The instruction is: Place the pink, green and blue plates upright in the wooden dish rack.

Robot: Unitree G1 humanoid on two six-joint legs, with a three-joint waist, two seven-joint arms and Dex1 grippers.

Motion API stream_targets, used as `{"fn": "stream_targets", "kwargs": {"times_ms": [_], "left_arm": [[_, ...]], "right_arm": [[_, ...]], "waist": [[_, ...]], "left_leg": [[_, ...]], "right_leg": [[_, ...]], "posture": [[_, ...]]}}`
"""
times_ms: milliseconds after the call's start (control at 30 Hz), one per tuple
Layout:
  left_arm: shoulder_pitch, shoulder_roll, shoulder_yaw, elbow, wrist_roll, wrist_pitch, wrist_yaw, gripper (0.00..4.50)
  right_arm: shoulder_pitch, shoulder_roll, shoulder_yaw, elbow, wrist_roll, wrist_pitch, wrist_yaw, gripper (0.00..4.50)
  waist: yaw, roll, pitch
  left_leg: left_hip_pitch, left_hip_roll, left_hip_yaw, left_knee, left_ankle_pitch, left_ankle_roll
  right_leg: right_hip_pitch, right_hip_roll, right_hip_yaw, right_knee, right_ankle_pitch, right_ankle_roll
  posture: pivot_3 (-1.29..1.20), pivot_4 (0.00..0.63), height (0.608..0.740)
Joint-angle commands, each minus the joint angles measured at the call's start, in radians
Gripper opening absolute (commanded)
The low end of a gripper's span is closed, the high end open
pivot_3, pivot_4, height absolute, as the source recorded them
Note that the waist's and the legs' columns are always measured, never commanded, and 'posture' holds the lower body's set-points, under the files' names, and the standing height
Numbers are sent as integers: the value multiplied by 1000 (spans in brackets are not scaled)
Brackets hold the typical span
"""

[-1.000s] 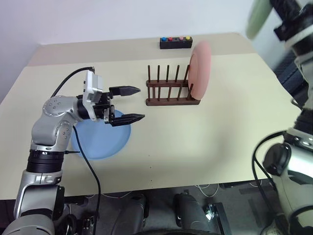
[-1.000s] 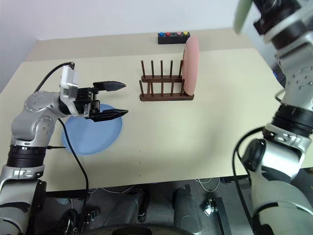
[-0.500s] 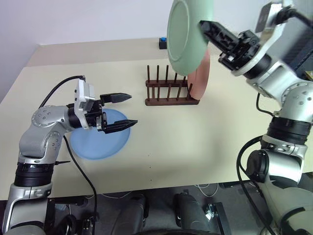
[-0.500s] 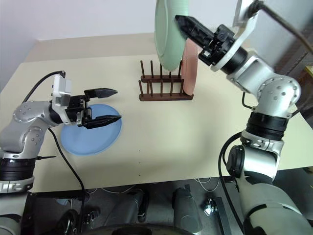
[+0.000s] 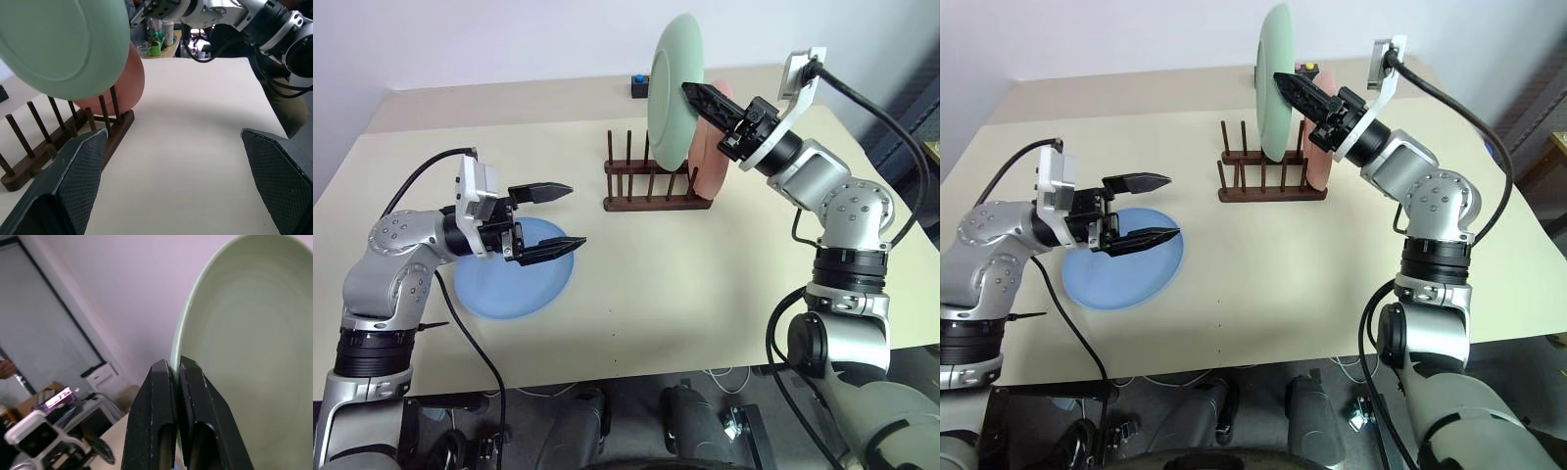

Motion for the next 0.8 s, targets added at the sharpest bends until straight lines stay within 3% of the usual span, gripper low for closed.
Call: {"fn": "stream_targets", "kwargs": {"times_ms": [33, 300, 400, 633, 800], "left_arm": [[5, 16, 25, -38, -18, 3, 3, 4500], [10, 17, 25, -44, -15, 6, 6, 4500], [10, 16, 25, -45, -18, 9, 7, 4500], [9, 14, 20, -42, -15, 7, 6, 4500], [9, 15, 19, -41, -13, 7, 6, 4500]], "right_arm": [[1, 2, -11, 18, -17, -23, 11, 61], [9, 16, -1, 71, -80, -49, 17, 61], [8, 18, 4, 66, -88, -50, 31, 905], [-3, 13, 13, 42, -110, -65, 36, 4444], [-26, -5, 27, 31, -187, -152, 34, 4483]], "waist": [[1, 0, 0], [-1, 0, 0], [-1, 0, 0], [-1, 0, 0], [-1, 0, 0]], "left_leg": [[0, 0, 0, 0, 0, 0], [0, 0, 0, 0, 1, -1], [0, 0, 0, 0, 1, -2], [0, 0, 0, 0, 1, -2], [0, 0, 0, 0, 1, -2]], "right_leg": [[0, 0, 0, 0, 0, 0], [0, 0, 0, 0, 0, 0], [0, 0, 0, 0, 0, 0], [0, 0, 0, 0, 0, 0], [0, 0, 0, 0, 0, 0]], "posture": [[0, 150, 740], [0, 150, 740], [0, 150, 740], [0, 150, 740], [0, 150, 740]]}}
